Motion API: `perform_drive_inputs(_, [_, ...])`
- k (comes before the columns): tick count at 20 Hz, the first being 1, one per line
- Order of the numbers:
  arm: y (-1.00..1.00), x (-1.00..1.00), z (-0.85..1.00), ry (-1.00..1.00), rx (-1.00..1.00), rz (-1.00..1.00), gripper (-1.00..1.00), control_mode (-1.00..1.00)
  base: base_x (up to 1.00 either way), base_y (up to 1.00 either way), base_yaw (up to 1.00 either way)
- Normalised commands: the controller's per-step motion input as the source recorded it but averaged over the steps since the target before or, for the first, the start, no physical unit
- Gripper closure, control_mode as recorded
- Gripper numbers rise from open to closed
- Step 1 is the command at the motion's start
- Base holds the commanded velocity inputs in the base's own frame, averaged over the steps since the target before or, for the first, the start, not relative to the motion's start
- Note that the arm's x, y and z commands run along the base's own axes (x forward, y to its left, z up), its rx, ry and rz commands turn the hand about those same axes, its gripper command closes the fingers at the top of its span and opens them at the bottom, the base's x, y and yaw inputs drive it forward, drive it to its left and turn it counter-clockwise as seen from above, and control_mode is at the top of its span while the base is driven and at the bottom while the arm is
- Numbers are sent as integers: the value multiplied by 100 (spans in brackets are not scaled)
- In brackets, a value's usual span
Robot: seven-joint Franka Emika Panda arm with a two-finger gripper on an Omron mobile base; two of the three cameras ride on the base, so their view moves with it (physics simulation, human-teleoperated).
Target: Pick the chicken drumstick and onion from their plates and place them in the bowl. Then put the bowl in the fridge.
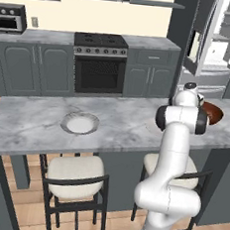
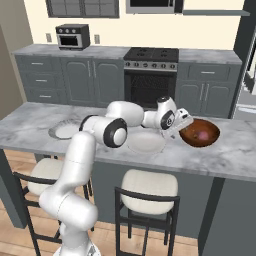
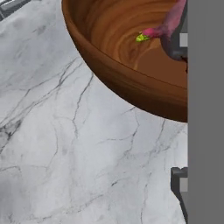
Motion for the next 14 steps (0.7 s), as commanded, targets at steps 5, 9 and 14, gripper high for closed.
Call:
perform_drive_inputs(5, [0, -17, -28, 4, 0, 0, 100, -100, 0, 0, 0])
perform_drive_inputs(9, [-3, -22, -11, 0, 0, 0, 100, -100, 0, 0, 0])
perform_drive_inputs(14, [3, -36, 6, 0, 6, 1, 100, -100, 0, 0, 0])
